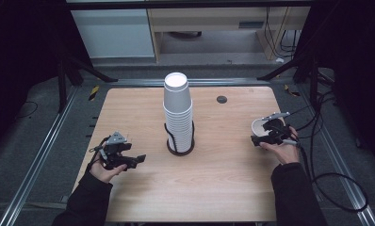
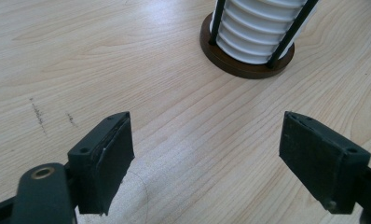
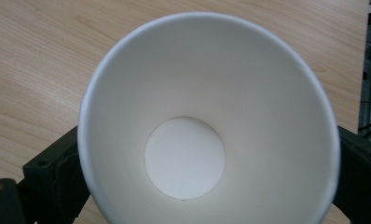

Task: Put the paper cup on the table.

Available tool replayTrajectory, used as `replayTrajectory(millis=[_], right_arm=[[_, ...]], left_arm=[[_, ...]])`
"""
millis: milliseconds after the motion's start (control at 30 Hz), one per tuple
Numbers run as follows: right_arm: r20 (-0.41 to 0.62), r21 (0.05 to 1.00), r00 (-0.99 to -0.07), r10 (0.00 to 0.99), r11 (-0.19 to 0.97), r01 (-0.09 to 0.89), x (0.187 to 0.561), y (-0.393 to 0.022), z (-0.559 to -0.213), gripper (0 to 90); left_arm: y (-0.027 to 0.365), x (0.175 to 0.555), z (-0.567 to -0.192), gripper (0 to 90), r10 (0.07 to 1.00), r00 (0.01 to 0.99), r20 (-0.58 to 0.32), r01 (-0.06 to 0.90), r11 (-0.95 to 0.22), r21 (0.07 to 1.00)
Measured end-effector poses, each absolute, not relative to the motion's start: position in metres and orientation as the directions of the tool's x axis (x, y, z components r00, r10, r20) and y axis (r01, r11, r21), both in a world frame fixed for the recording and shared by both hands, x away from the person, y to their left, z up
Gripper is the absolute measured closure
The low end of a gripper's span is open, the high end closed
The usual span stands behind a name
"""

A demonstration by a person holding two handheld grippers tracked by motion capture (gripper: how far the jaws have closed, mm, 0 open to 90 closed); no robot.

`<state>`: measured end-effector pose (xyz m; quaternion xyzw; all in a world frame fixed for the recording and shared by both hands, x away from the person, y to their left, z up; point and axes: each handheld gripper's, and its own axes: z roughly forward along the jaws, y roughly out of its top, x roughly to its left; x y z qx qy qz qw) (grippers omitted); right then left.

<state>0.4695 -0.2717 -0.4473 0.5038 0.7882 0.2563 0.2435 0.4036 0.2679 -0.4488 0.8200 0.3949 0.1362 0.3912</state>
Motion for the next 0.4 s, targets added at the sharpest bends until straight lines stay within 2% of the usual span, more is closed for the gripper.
replayTrajectory(millis=[400], right_arm=[[-0.085, 0.742, -0.345, 0.935, 0.29, 0.604, 0.456, -0.279, -0.417, 0.4]], left_arm=[[0.27, 0.404, -0.447, 16.2, 0.757, 0.648, -0.085, 0.538, -0.375, 0.755]])
